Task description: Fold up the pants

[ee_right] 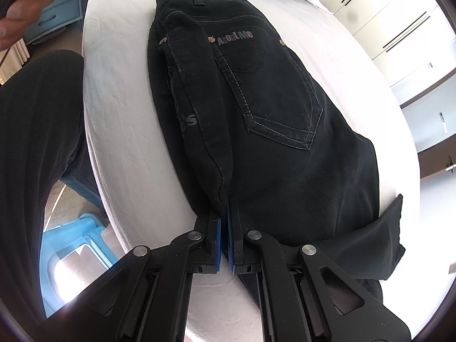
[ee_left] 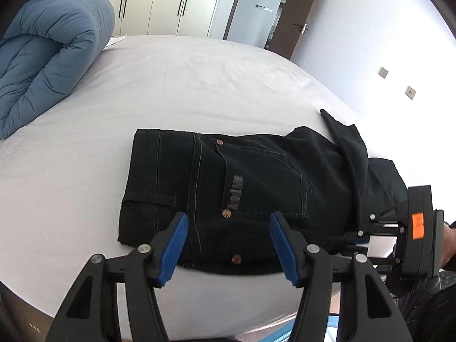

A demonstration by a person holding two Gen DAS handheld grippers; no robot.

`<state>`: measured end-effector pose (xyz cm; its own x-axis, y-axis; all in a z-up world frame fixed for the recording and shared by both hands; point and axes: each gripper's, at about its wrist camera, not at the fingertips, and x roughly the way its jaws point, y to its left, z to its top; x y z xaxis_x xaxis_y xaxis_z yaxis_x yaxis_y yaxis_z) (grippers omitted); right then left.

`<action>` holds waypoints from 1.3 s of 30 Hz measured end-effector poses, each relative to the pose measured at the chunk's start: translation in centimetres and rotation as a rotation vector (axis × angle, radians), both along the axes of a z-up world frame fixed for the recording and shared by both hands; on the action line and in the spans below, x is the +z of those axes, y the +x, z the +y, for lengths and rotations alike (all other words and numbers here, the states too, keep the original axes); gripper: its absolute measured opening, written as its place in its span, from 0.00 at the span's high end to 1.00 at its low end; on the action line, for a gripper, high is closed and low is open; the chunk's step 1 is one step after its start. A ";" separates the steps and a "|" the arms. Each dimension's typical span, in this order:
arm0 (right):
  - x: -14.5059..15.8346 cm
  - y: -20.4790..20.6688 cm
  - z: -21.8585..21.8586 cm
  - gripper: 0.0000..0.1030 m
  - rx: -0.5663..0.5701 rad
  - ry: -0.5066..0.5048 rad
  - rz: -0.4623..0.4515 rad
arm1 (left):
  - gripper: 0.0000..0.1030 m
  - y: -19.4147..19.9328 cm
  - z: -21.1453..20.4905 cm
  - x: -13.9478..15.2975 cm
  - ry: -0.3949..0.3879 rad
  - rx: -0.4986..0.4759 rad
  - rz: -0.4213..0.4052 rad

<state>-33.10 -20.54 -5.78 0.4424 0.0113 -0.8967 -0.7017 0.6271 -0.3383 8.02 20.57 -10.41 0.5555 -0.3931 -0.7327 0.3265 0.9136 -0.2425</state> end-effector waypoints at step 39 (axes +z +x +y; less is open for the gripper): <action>2.7 -3.5 -6.4 0.86 -0.218 0.281 -0.093 | 0.48 4.2 -16.6 -4.4 0.233 -0.183 0.157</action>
